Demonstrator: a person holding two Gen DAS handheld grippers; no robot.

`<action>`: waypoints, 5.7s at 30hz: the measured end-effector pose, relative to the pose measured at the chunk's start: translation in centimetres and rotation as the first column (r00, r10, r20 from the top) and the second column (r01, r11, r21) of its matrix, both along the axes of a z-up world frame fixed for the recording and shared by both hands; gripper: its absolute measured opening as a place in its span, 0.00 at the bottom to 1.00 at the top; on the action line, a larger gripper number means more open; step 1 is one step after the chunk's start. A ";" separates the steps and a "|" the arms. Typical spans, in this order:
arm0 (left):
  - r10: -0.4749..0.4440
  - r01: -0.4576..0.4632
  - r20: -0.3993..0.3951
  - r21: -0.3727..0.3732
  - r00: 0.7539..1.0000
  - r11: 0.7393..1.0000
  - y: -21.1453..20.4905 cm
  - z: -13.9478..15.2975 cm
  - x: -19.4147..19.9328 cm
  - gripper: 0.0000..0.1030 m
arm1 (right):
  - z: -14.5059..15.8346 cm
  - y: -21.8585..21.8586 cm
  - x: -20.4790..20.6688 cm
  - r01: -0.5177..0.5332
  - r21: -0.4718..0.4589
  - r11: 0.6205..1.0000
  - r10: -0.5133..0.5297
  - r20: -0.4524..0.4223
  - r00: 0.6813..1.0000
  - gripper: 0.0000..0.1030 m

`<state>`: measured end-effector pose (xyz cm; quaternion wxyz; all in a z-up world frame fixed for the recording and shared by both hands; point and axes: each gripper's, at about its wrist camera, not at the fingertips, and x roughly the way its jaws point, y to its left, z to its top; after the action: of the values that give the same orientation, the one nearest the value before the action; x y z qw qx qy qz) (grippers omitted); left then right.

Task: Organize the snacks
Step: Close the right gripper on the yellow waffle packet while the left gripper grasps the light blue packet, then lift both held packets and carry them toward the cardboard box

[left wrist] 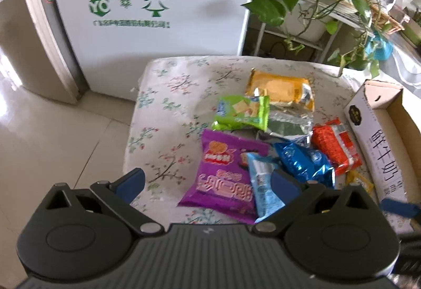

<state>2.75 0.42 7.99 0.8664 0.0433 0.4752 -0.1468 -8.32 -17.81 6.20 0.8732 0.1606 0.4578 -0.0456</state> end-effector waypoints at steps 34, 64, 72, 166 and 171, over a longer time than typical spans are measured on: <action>-0.137 0.138 0.020 -0.025 0.990 0.990 -5.0 -5.1 -0.8 0.60 | -5.0 2.6 1.4 -0.151 -0.003 0.989 0.151 -0.023 0.988 0.75; -0.228 0.228 0.043 0.015 0.973 0.974 -6.3 -5.7 -2.1 0.30 | -5.0 3.7 1.2 -0.215 -0.049 0.975 0.215 -0.004 0.977 0.77; -0.194 0.197 0.070 -0.034 0.979 0.980 -3.7 -4.2 -2.5 0.23 | -3.9 3.8 0.5 -0.252 -0.030 0.967 0.253 0.037 0.967 0.69; 0.058 -0.054 0.245 -0.024 0.968 0.998 -2.4 0.4 -10.2 0.46 | 3.7 2.4 -2.4 -0.158 -0.076 0.984 0.169 0.162 0.972 0.69; 0.037 -0.028 0.254 -0.037 0.966 0.999 -4.0 1.2 -10.2 0.46 | 5.0 1.1 -2.6 -0.100 -0.099 0.990 0.118 0.190 0.975 0.69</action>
<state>-7.46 -3.61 9.21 0.9232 0.0396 0.3581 -0.1338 -10.89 -16.68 11.18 0.9214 0.0998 0.3755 -0.0020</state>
